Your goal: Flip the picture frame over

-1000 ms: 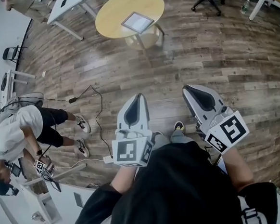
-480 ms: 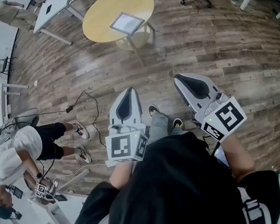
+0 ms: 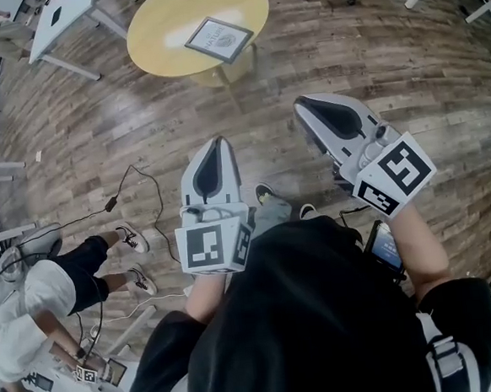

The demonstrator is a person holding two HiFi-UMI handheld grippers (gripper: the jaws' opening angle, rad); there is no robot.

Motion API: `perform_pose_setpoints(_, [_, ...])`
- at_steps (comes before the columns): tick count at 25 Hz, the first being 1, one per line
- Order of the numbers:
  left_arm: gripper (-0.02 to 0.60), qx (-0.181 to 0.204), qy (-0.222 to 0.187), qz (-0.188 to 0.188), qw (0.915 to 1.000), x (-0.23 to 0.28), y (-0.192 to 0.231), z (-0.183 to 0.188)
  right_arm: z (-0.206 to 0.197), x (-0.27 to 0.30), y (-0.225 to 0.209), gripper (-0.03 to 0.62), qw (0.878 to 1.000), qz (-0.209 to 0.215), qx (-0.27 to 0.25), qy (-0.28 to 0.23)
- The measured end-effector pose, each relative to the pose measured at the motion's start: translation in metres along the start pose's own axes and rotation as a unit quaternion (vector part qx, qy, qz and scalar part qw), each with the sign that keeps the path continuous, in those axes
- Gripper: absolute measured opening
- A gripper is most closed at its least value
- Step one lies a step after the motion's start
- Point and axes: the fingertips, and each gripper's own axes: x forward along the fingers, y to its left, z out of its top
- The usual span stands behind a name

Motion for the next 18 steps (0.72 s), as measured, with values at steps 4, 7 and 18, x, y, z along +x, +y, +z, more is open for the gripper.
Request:
perform_pose_setpoints(4, [0.023,-0.018,-0.002,0.000,0.9998,0.008,0.033,0.000,0.005,0.037,-0.004,0.018,1.000,-0.012,-0.013,0.004])
perform_pose_setpoints(7, [0.023,-0.019,-0.003,-0.005,0.9998,0.014,0.045,0.002,0.005,0.052,-0.005,0.018,1.000,-0.020,-0.018,0.007])
perform_pose_setpoints(18, [0.023,-0.009,0.003,0.013,0.9999,0.055,0.087,0.005,-0.007,0.097,-0.032,0.018,0.999,-0.015,-0.025,0.025])
